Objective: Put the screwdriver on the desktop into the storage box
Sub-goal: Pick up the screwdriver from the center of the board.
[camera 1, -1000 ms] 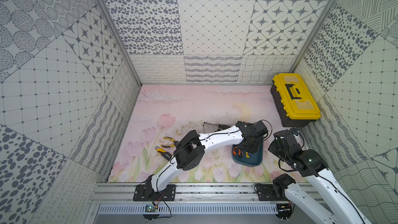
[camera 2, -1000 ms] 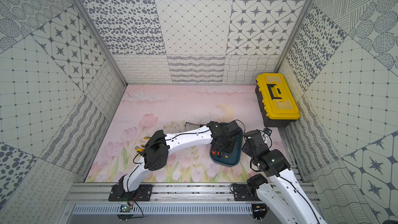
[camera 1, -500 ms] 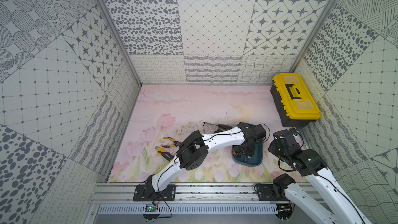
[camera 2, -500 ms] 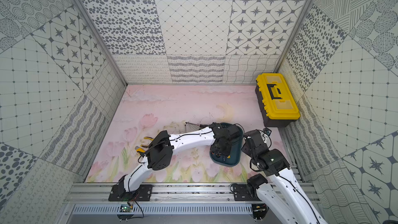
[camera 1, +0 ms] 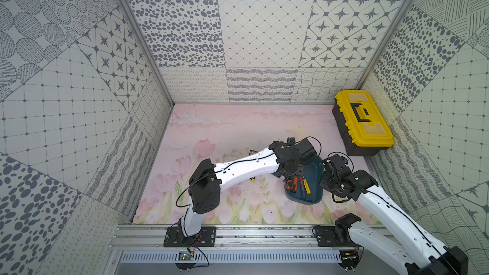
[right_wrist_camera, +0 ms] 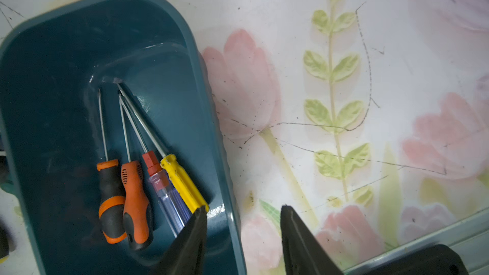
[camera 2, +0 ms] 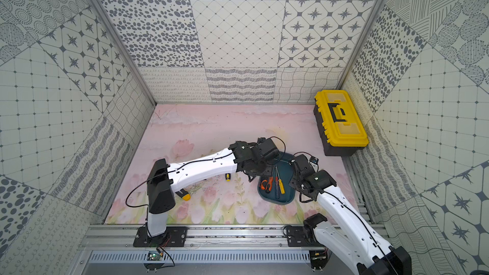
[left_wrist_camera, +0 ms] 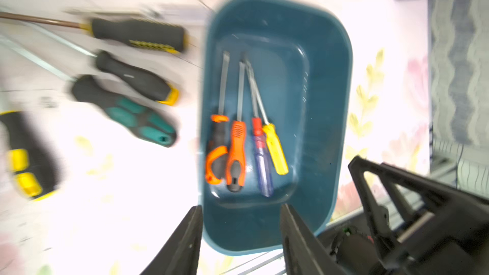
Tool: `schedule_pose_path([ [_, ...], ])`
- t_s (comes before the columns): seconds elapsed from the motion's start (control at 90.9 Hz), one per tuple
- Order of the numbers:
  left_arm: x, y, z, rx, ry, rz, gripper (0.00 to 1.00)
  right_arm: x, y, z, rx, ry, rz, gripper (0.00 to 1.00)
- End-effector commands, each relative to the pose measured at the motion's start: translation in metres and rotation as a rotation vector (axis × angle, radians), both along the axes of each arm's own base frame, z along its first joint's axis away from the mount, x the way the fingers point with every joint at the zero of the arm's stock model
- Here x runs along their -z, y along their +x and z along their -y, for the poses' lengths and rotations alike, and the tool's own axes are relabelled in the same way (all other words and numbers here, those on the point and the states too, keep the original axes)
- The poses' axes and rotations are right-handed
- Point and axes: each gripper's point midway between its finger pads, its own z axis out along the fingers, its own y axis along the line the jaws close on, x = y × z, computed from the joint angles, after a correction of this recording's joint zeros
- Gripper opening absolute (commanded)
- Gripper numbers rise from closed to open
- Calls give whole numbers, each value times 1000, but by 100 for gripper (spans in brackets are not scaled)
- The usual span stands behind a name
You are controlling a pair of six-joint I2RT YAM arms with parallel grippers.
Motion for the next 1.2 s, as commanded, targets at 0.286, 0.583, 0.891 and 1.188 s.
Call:
schedule_pose_path([
  [0.286, 16, 23, -112, -346, 27, 9, 51, 28, 21, -14, -41, 5, -31, 42],
  [0.583, 64, 13, -150, -377, 260, -148, 59, 5, 34, -9, -15, -10, 66, 45],
  [0.891, 106, 28, -163, -327, 315, -225, 64, -25, 41, -1, -1, -45, 149, 46],
  [1.188, 146, 46, -163, -268, 327, -262, 53, -37, 50, -5, -13, -39, 164, 45],
])
